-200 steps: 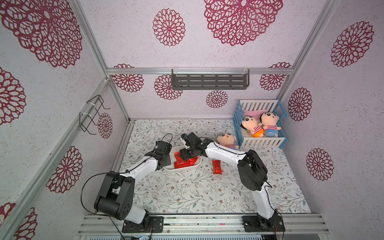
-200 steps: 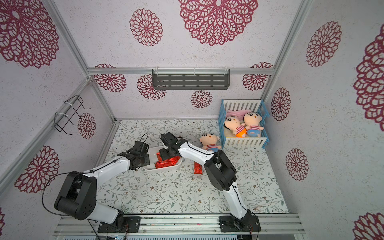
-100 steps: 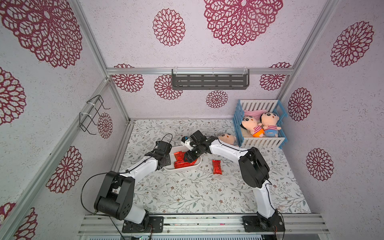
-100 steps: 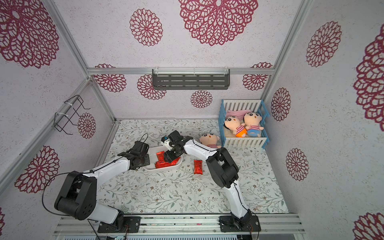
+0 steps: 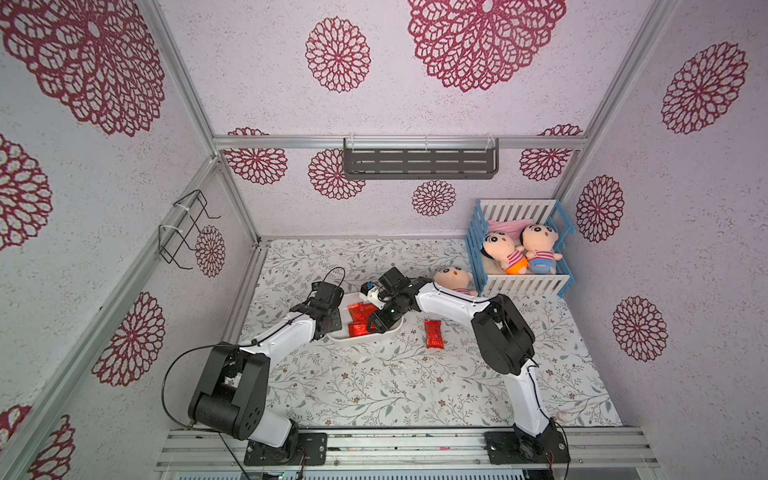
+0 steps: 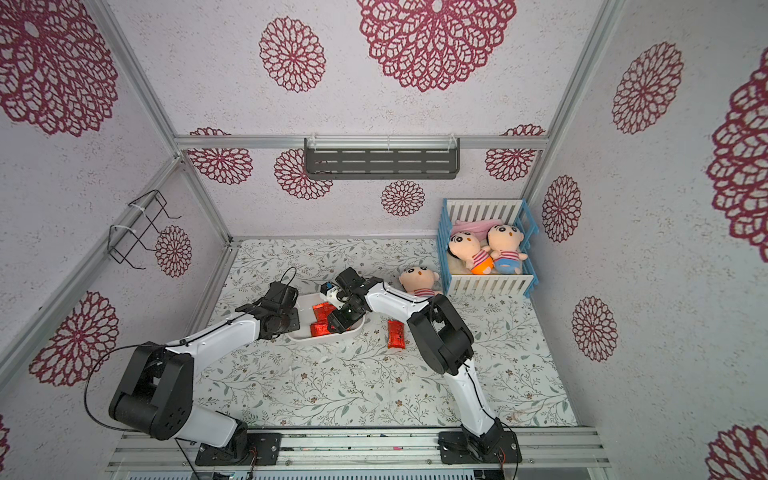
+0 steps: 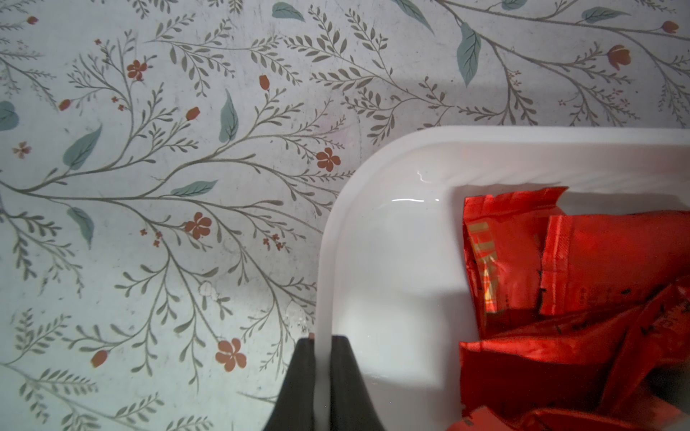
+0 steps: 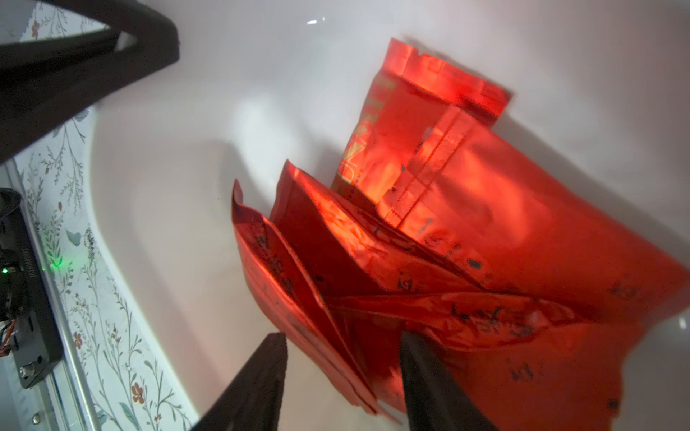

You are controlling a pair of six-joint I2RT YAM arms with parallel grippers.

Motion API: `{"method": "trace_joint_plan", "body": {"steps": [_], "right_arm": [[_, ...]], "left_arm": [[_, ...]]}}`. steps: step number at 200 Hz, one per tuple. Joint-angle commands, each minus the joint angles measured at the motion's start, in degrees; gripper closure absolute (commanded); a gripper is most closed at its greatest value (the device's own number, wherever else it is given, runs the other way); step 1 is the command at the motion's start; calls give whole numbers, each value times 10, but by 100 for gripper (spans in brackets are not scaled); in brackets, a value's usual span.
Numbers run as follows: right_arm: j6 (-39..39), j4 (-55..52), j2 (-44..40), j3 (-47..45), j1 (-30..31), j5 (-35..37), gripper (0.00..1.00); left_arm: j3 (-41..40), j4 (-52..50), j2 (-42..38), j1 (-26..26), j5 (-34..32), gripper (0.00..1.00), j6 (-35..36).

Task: Take the tea bags out of the storage box
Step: Pick up the tea bag from the storage box.

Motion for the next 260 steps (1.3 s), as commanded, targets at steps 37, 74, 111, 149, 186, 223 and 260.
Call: {"method": "trace_joint_plan", "body": {"steps": [37,74,111,149,186,223,260], "right_arm": [[-32,4,8,2,4,-23,54],[-27,23,-11,-1,7,-15,79],[2,50,-52,4,4,-23,92],[72,107,-107,-28,-13,-32,100],[196,212,-189,-131,-48,-40,100],[332,375,-349,-325,-101,-66,100],[420,439,-520,-518,-188,-57,100]], "left_arm": [[-11,-32,20,-2,-9,100,3],[-12,-31,20,-2,-10,100,3],[-12,-31,18,-2,-11,100,3],[-12,-30,18,-3,-11,100,3],[-14,-31,16,-3,-13,100,2],[-12,-31,18,-3,-13,100,2],[-13,-30,16,-4,-14,100,2]]}}
